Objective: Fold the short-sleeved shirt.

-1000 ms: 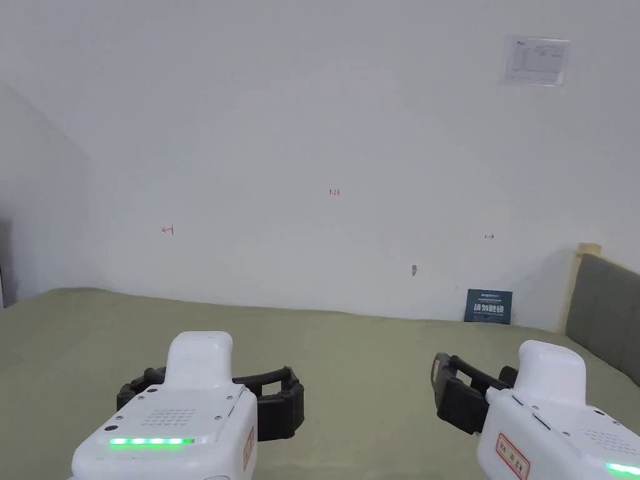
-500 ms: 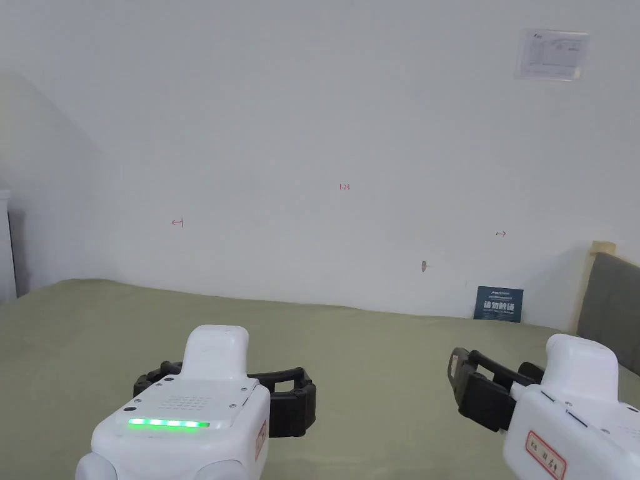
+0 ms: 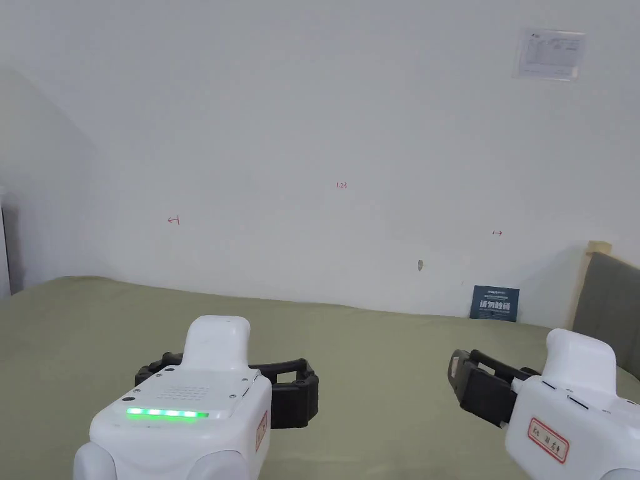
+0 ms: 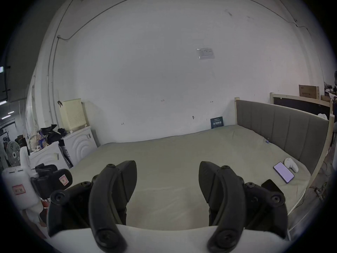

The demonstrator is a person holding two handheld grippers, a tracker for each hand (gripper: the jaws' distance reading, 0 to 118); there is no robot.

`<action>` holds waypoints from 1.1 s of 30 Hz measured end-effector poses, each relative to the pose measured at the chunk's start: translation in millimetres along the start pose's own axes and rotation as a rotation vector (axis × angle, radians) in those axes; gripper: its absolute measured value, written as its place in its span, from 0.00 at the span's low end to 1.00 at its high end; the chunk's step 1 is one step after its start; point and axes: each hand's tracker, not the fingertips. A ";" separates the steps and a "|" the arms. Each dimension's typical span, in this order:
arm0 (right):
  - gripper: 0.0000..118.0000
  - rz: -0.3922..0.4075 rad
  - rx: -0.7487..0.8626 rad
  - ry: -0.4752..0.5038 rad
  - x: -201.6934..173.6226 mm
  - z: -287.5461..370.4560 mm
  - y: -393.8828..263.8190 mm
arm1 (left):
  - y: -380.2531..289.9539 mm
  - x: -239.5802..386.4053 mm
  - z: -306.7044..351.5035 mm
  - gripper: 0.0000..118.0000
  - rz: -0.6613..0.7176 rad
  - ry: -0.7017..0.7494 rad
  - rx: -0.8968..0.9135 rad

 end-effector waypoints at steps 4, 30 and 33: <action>0.63 0.027 -0.010 -0.014 -2.8 -2.6 1.8 | 1.8 1.9 1.1 1.00 -0.006 -0.004 0.003; 0.63 0.057 -0.052 -0.027 -4.6 -17.1 4.4 | 8.4 6.5 -10.9 1.00 -0.021 -0.009 -0.011; 0.63 0.037 -0.064 -0.062 -4.5 -19.6 5.2 | 6.7 6.0 -12.3 1.00 -0.018 -0.006 -0.014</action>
